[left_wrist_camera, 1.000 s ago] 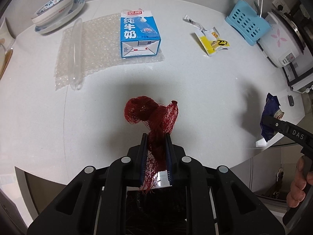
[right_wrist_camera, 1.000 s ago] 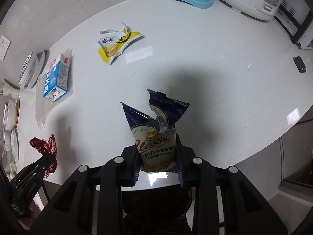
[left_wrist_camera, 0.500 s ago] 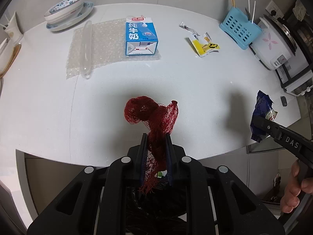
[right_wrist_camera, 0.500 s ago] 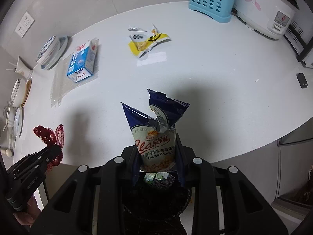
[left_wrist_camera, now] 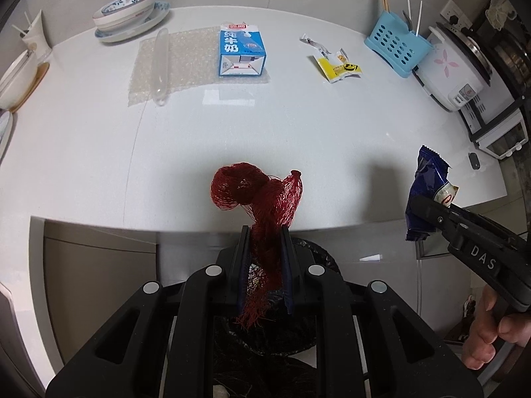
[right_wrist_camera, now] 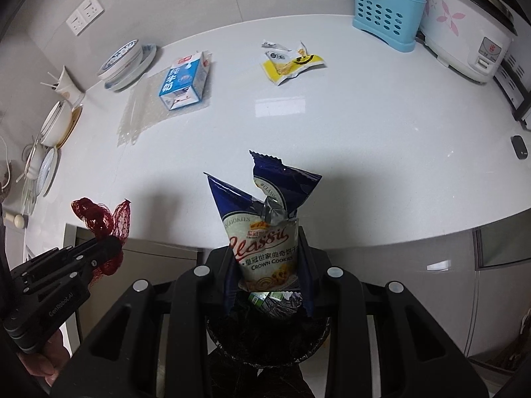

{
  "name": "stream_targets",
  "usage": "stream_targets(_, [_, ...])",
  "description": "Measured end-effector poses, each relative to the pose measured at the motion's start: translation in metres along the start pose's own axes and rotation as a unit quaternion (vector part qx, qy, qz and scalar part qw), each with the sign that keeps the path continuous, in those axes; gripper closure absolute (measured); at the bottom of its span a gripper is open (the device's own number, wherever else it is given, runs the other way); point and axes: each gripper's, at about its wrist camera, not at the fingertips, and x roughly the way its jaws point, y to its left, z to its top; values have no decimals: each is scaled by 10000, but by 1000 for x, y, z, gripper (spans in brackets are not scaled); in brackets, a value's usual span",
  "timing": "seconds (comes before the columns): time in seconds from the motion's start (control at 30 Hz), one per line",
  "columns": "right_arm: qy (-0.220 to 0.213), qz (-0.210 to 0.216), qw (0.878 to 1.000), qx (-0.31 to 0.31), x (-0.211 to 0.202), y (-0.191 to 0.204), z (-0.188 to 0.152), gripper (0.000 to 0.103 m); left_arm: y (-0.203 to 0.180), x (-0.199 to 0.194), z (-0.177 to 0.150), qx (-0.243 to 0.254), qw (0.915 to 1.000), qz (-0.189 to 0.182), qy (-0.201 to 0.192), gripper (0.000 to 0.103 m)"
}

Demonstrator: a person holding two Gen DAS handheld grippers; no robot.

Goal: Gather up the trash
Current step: 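Carry the mesh bag and cookie wrapper down over the black bin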

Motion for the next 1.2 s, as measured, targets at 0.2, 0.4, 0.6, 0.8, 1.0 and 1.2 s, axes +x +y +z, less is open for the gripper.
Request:
stream_targets(0.2, [-79,162,9997,-166,-10,5,-23,75,-5,-3,-23,32,9999,-92,43,87])
stream_targets(0.4, [-92,380,9988,-284,-16,5,-45,75,-6,-4,-42,-16,9998,-187,97,87])
stream_targets(0.6, [-12,463,9981,-416,-14,6,-68,75,-5,-2,-60,3,9996,-257,137,87])
stream_targets(0.8, [80,464,9971,-591,-6,8,-93,75,6,10,-83,-76,9994,-210,256,87])
stream_targets(1.0, [273,493,9964,-641,12,7,-115,75,19,31,-100,-159,9993,-181,294,87])
stream_targets(1.2, [549,429,9956,-628,35,7,-128,75,33,60,-112,-328,9985,-256,362,87])
